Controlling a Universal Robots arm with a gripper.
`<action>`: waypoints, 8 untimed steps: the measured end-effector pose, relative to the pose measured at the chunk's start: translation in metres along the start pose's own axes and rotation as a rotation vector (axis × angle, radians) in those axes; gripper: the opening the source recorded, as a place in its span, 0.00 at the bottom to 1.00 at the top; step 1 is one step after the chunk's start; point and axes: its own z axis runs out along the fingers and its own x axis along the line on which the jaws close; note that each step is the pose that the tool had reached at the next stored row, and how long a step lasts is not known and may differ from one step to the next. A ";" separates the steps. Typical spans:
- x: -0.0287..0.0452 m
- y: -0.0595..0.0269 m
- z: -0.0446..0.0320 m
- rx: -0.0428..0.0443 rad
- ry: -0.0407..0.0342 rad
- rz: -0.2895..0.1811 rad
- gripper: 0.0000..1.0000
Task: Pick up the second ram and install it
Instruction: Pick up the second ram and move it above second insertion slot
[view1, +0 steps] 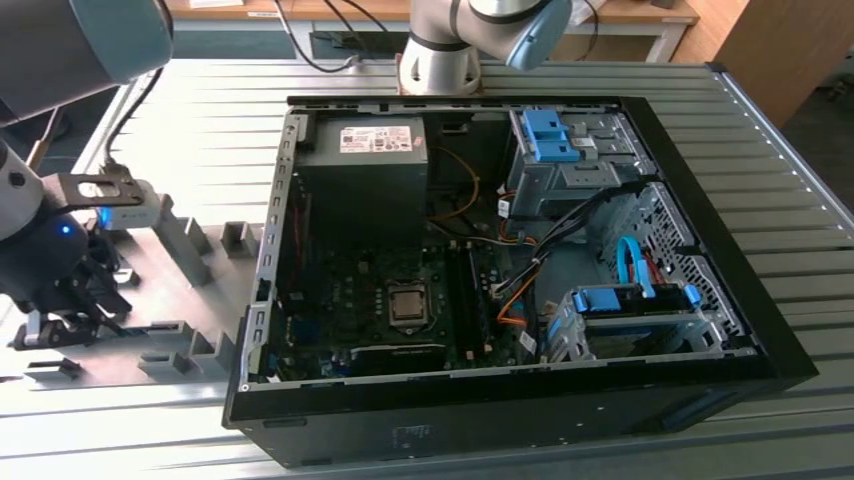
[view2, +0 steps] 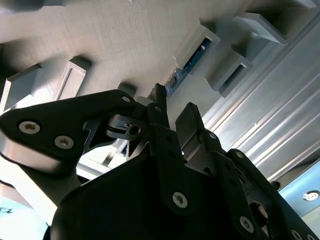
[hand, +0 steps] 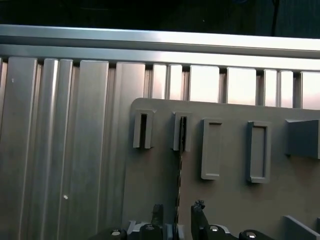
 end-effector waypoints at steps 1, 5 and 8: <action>0.0000 0.0000 0.0013 0.0000 0.0000 -0.001 0.35; 0.0001 -0.0001 0.0077 -0.0001 0.0001 -0.002 0.35; 0.0002 -0.0001 0.0131 -0.0001 0.0001 -0.002 0.35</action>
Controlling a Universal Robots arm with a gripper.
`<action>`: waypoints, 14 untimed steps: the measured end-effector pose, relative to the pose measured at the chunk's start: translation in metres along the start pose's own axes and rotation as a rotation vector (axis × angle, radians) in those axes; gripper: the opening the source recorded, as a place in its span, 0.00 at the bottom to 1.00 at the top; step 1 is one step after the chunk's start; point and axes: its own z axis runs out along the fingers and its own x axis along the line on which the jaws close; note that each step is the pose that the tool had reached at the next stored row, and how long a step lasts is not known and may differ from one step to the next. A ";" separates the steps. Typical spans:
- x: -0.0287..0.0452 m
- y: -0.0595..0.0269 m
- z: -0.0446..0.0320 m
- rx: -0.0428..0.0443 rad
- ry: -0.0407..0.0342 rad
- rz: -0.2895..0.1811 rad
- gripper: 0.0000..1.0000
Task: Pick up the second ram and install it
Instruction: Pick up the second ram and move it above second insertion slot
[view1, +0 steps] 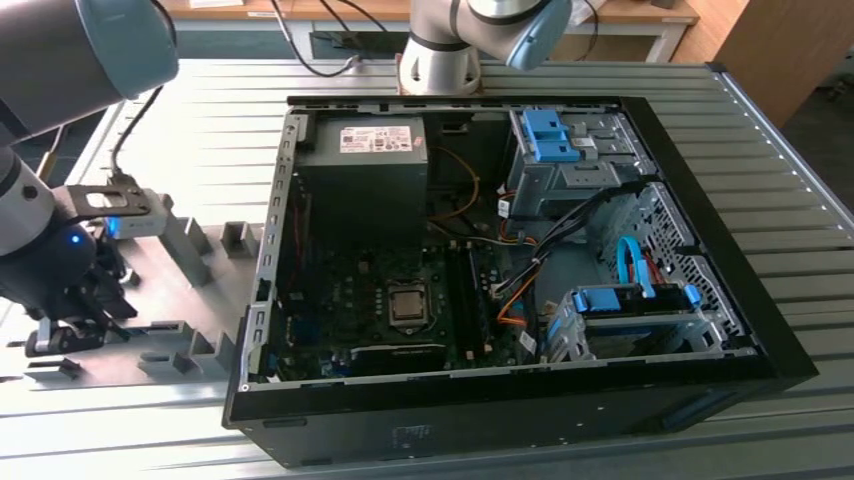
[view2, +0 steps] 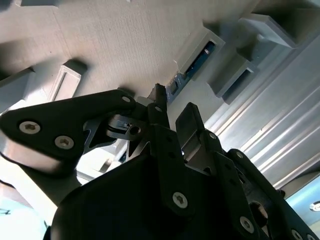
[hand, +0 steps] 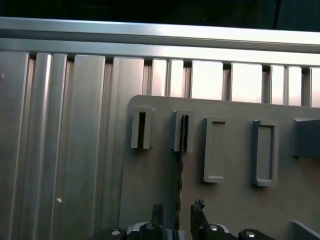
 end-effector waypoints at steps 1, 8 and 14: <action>0.0000 0.0000 0.0018 0.0001 0.0000 0.000 0.35; 0.0000 0.0030 0.0105 0.0001 -0.0001 0.000 0.35; 0.0000 0.0070 0.0163 0.0001 -0.0001 0.000 0.35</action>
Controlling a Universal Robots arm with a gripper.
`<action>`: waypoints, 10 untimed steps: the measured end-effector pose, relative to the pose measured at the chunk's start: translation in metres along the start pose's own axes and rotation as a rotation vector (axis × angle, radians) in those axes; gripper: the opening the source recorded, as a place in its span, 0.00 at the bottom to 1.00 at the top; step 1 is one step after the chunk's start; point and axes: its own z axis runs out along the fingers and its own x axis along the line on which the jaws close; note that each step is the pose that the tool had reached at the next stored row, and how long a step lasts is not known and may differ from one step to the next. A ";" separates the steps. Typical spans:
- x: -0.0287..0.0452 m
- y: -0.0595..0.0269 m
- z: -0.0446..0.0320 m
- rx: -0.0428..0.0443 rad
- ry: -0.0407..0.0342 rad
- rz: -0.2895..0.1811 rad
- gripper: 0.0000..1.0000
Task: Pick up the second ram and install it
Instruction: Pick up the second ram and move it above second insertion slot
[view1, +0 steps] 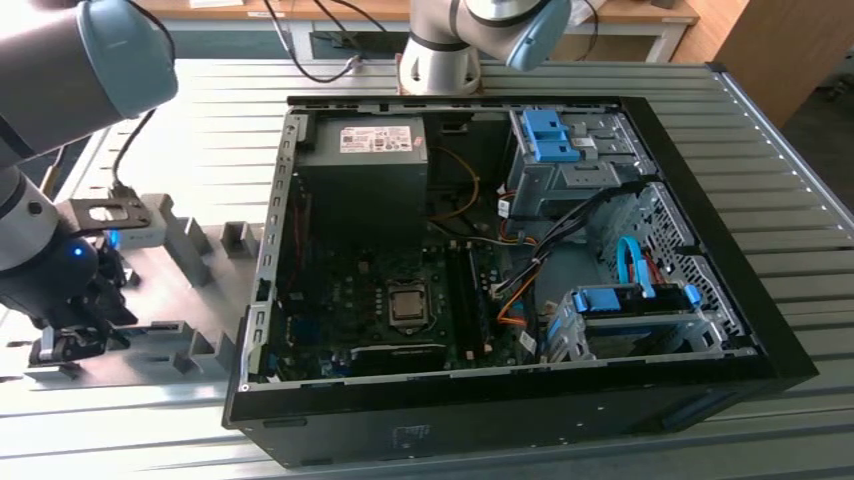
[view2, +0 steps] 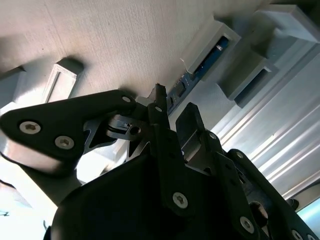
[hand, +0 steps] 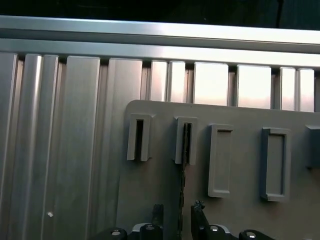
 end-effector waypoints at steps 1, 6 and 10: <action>0.0000 0.0002 0.0012 0.0000 0.0000 0.000 0.35; 0.0000 0.0005 0.0028 -0.0002 0.0002 0.000 0.35; 0.0000 0.0005 0.0030 -0.0001 0.0001 0.000 0.35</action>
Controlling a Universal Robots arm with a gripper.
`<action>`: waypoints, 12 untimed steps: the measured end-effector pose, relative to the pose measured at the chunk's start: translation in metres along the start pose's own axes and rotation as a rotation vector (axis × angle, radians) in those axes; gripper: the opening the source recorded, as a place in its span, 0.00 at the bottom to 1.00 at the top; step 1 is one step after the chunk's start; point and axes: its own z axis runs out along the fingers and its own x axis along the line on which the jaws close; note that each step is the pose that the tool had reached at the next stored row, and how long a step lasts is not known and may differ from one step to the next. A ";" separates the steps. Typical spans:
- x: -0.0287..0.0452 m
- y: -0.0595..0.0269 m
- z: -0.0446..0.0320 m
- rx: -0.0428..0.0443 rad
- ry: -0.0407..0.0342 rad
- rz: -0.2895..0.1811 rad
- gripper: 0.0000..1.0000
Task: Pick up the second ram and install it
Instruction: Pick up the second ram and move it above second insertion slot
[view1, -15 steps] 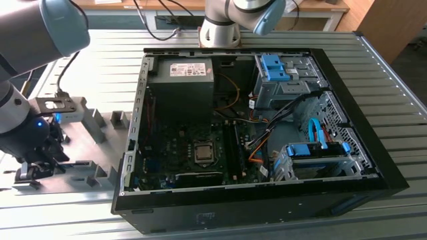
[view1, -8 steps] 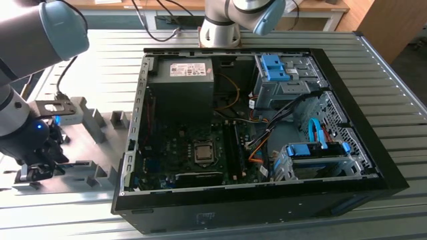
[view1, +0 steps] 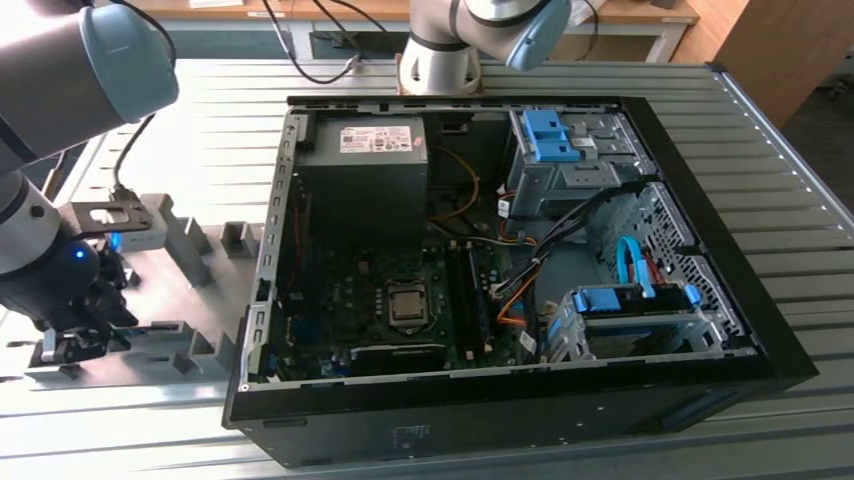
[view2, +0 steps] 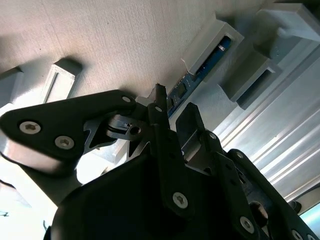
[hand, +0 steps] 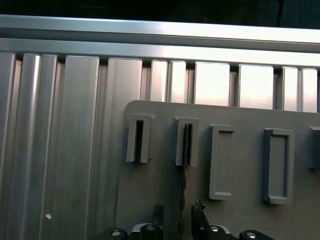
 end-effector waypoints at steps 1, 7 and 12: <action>0.0000 0.0000 0.0000 0.0000 0.0000 0.000 0.35; 0.0000 0.0000 0.0001 0.0001 -0.0001 0.000 0.22; 0.0000 0.0000 0.0002 0.0000 0.0000 0.000 0.14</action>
